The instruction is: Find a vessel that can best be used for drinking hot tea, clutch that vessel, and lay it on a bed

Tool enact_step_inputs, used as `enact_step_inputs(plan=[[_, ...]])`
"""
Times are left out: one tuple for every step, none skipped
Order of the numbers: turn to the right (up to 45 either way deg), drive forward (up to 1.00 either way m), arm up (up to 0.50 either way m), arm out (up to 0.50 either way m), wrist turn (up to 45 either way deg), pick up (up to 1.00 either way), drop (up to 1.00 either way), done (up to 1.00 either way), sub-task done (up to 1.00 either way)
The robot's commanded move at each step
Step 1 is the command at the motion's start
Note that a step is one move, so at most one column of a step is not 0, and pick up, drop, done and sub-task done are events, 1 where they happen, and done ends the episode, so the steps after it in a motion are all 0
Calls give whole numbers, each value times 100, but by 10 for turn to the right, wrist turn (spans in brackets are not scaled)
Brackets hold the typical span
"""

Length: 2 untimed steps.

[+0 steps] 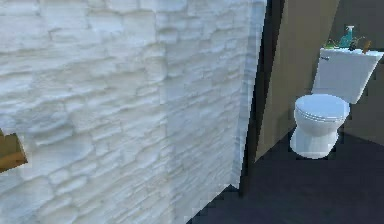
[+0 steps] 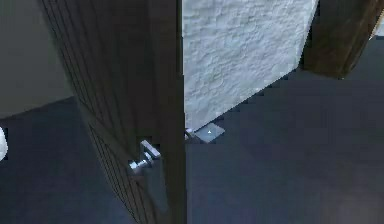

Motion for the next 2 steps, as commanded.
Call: enact_step_inputs(plan=[[0, 40, 0, 0, 0, 0, 0, 0, 0], [450, 0, 0, 0, 0, 0, 0, 0, 0]])
